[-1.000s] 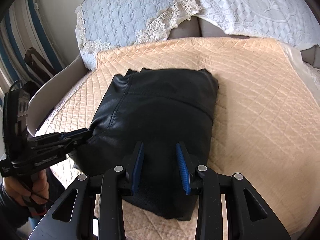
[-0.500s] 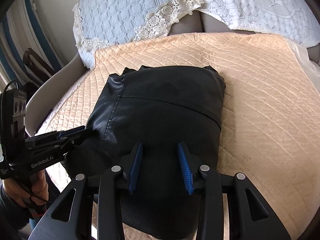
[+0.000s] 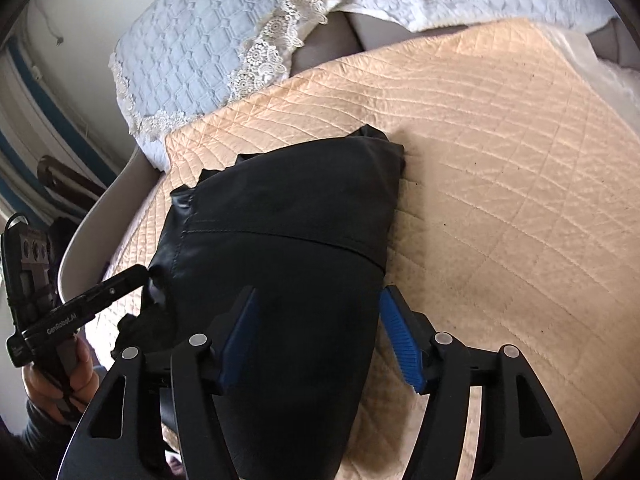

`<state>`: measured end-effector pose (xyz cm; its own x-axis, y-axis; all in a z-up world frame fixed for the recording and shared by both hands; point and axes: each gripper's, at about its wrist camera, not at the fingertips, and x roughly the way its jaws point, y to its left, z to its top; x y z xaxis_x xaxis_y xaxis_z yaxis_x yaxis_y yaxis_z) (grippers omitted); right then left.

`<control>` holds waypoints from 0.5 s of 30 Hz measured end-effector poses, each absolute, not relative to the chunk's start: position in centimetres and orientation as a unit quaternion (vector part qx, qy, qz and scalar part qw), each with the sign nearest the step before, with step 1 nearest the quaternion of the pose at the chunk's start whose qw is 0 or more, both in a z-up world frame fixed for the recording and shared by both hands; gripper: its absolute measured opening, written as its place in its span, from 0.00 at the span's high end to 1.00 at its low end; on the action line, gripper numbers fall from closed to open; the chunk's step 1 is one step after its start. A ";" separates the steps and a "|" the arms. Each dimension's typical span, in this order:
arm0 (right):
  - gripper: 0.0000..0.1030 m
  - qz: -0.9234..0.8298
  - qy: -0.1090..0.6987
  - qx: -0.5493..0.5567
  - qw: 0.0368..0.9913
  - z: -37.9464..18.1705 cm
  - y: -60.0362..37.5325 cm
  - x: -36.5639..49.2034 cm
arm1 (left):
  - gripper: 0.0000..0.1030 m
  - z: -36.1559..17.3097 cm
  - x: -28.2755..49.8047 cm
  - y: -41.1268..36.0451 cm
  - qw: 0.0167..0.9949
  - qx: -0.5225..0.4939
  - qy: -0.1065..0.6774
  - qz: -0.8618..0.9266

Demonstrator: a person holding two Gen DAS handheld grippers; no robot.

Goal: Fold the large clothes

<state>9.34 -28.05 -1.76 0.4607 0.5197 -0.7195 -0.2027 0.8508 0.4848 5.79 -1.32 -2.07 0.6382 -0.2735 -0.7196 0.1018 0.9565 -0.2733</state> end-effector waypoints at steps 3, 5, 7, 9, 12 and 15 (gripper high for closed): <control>0.38 0.219 0.478 0.185 0.830 -2.4 -28.4 10.1 | 0.47 -2.0 6.6 -1.5 0.898 -0.107 0.412 -0.110; 0.37 0.227 0.481 0.199 0.823 -2.9 -28.6 10.6 | 0.45 -2.2 7.1 -1.7 0.897 -0.109 0.414 -0.112; 0.36 0.237 0.484 0.213 0.815 -3.4 -28.6 11.1 | 0.44 -2.5 7.6 -1.7 0.894 -0.112 0.418 -0.117; 0.34 0.243 0.487 0.223 0.809 -3.8 -28.6 11.7 | 0.42 -3.0 8.2 -1.7 0.890 -0.116 0.423 -0.122; 0.30 0.250 0.489 0.242 0.800 -4.6 -28.9 12.4 | 0.37 -4.3 9.0 -1.2 0.882 -0.132 0.434 -0.127; 0.29 0.258 0.489 0.256 0.793 -5.2 -29.0 12.7 | 0.31 -5.6 9.7 -0.3 0.869 -0.167 0.443 -0.144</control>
<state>12.74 -29.03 -5.15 0.3893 0.6588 -0.6438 -0.1583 0.7364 0.6578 9.69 -0.28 -5.64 0.5663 -0.3979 -0.7218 0.1011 0.9027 -0.4182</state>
